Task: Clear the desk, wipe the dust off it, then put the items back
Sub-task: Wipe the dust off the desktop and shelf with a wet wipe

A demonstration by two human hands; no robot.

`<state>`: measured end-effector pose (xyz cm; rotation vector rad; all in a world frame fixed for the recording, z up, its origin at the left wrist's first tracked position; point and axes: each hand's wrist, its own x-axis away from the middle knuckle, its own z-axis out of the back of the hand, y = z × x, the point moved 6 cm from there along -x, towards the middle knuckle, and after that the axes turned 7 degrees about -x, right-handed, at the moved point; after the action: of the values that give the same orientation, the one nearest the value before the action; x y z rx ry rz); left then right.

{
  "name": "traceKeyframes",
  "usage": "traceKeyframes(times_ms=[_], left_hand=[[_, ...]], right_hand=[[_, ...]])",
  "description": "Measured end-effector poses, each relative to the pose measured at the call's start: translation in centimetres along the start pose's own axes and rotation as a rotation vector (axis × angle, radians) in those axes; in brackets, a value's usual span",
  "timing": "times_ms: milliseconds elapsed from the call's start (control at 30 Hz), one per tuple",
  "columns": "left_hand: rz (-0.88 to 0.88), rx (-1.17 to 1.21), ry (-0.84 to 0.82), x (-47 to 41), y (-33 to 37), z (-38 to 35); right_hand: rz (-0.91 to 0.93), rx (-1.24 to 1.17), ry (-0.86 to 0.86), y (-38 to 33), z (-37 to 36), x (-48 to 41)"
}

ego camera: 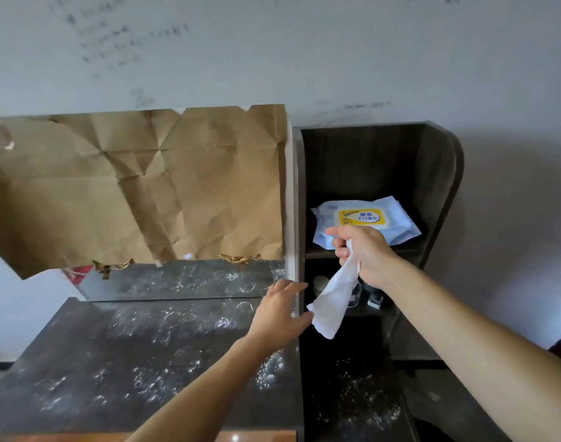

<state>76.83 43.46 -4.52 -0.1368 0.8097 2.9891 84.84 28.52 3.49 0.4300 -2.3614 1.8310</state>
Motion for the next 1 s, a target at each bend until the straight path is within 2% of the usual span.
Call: traceKeyframes(times_ms=[67, 167, 233, 367, 500, 633, 733, 833, 933, 1000], left_hand=[[0.091, 0.189, -0.118, 3.1, -2.8, 0.6], [0.201, 0.363, -0.068, 7.9, -6.3, 3.2], [0.271, 0.403, -0.024, 11.2, -9.4, 4.7], [0.452, 0.425, 0.044, 17.4, -16.2, 7.7], [0.595, 0.464, 0.153, 21.9, -22.5, 10.1], [0.737, 0.501, 0.273, 24.8, -28.0, 12.2], [0.826, 0.590, 0.365, 25.7, -32.3, 13.5], [0.913, 0.679, 0.409, 25.9, -37.1, 14.7], [1.002, 0.766, 0.343, 26.0, -41.6, 15.5], [1.051, 0.805, 0.270, 25.9, -44.3, 16.0]], right_hand=[[-0.075, -0.050, -0.054, 2.2, -3.8, 1.9], [-0.107, -0.065, -0.084, 5.6, -8.9, 3.9], [-0.060, 0.068, -0.070, 7.9, -11.4, 4.5], [0.064, 0.502, -0.116, 13.0, -15.7, 5.4], [0.120, 0.635, -0.208, 18.3, -21.0, 6.0], [-0.031, 0.577, -0.329, 22.7, -26.7, 6.0], [-0.241, 0.547, -0.547, 25.6, -31.2, 5.4], [-0.313, 0.576, -0.748, 28.6, -35.9, 3.4], [-0.267, 0.718, -0.683, 31.2, -39.6, -0.3], [-0.291, 0.722, -0.660, 33.0, -42.1, -2.3]])
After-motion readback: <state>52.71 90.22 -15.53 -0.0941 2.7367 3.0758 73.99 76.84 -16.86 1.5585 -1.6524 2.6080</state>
